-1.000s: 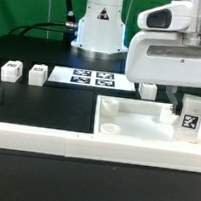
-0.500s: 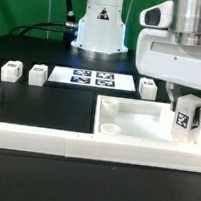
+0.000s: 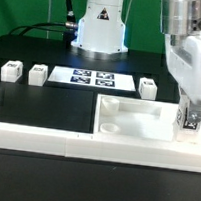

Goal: Assemble square table

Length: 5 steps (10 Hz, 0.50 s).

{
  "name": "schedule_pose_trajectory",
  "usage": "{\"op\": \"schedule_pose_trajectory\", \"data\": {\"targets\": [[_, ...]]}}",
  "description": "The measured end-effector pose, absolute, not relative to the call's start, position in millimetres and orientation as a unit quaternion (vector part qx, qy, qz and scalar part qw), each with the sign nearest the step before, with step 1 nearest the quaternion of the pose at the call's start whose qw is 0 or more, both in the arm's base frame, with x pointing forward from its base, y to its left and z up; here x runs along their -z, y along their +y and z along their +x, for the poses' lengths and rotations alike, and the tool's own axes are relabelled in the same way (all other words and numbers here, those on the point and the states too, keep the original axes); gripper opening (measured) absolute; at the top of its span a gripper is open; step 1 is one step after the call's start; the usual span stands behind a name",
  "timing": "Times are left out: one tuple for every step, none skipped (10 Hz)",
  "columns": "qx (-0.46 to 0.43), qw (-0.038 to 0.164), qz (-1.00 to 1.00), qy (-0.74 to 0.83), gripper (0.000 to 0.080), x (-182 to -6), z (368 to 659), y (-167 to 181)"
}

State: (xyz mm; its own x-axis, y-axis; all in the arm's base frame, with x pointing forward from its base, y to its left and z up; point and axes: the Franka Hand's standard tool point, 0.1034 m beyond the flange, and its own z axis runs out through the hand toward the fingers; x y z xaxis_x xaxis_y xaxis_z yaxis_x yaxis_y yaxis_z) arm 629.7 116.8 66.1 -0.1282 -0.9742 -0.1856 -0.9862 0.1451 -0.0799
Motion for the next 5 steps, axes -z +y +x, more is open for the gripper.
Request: {"op": "schedule_pose_trajectory", "data": {"targets": [[-0.035,0.095,-0.627,0.773,0.0294,-65.6,628.9,116.7],[-0.037,0.094,-0.612,0.784,0.0294,-65.4,628.2,116.5],[-0.036,0.093,-0.614,0.783,0.0294,-65.3,627.8,118.0],[-0.035,0.093,-0.618,0.780,0.0294,-65.1,627.8,117.3],[-0.035,0.093,-0.626,0.773,0.0388,-65.1,627.8,117.7]]}}
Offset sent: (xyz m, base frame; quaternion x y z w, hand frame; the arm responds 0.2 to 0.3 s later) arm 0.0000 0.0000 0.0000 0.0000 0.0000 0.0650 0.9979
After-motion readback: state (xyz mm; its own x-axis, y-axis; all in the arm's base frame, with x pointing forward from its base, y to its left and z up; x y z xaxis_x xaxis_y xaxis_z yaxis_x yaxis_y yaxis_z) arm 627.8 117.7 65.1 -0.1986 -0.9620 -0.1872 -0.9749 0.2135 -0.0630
